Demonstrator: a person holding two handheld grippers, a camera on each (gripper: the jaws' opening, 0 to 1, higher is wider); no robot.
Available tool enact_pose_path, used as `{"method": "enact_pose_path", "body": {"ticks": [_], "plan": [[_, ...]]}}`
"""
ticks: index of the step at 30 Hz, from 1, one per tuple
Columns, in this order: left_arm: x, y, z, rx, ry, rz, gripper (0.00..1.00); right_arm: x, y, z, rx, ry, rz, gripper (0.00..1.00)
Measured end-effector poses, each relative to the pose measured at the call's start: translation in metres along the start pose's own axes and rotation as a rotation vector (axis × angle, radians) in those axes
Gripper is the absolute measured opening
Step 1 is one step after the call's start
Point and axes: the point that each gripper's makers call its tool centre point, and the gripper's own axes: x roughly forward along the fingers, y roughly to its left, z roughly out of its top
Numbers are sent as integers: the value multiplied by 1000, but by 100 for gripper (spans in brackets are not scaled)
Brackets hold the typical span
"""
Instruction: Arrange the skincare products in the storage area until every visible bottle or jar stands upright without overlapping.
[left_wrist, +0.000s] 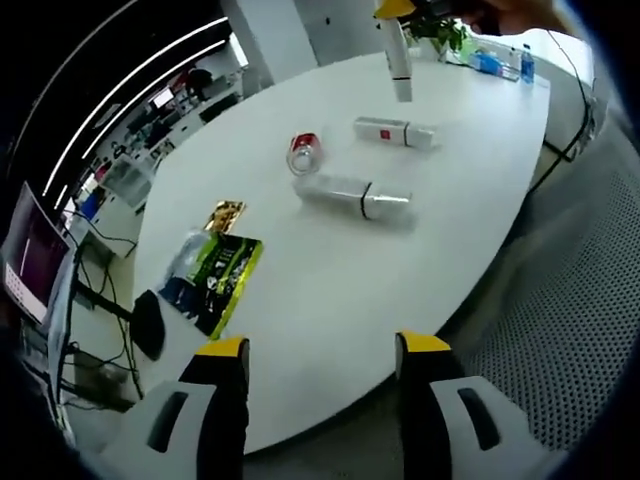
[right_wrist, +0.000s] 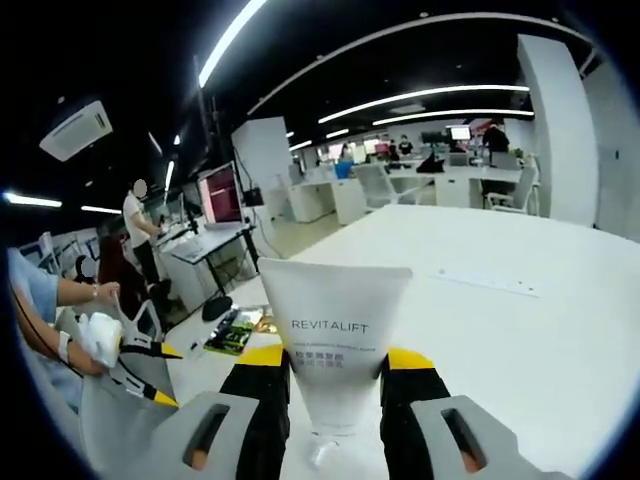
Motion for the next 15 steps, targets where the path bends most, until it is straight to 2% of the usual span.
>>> {"method": "enact_pose_path", "body": {"ticks": [3,6,11,15], "plan": [[1,0,-3,8,16,-5,59,0,-4,0,4,2,-9,28],[2,1,-9,-66,45,-7,57,-1,-5,2,6,-5,-20,28],[5,-2,-12,-99,54,-24,68,3,-8,-1,7,-3,-33,28],[6,-6,-11,-142,56,-46,66,11,-14,-4,16,9,-45,28]]}}
